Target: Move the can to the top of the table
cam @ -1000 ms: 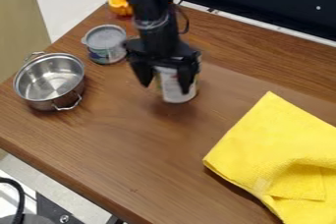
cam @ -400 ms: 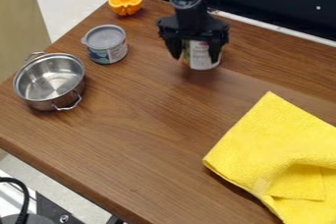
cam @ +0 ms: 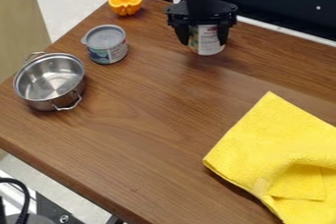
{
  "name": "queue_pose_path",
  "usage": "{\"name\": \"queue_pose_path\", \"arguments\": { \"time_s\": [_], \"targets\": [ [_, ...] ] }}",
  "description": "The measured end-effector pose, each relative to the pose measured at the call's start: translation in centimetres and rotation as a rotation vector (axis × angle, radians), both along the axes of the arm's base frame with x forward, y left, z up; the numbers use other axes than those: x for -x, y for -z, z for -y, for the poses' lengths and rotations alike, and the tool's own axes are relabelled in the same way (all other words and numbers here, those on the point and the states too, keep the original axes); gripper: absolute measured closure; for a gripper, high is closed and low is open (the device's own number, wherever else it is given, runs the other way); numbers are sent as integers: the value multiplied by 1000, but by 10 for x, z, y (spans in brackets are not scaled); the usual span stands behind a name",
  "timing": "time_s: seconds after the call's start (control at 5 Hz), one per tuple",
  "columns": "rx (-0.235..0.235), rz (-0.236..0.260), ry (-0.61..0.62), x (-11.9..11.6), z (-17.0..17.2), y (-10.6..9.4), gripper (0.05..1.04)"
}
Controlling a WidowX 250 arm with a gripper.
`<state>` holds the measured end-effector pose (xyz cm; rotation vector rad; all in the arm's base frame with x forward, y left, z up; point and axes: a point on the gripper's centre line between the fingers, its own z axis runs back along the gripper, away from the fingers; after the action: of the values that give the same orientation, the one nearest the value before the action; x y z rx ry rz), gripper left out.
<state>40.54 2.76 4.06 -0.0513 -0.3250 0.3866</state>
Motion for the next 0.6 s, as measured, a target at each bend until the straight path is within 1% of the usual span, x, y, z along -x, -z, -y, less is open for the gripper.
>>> {"name": "queue_pose_path", "arguments": {
  "time_s": [0.2, 0.4, 0.6],
  "targets": [
    [8, 27, -138, -14, -5, -2, 87],
    [-7, 25, -146, -18, -6, 0, 87],
    [7, -3, -111, -13, -2, 2, 87]
  ]
}}
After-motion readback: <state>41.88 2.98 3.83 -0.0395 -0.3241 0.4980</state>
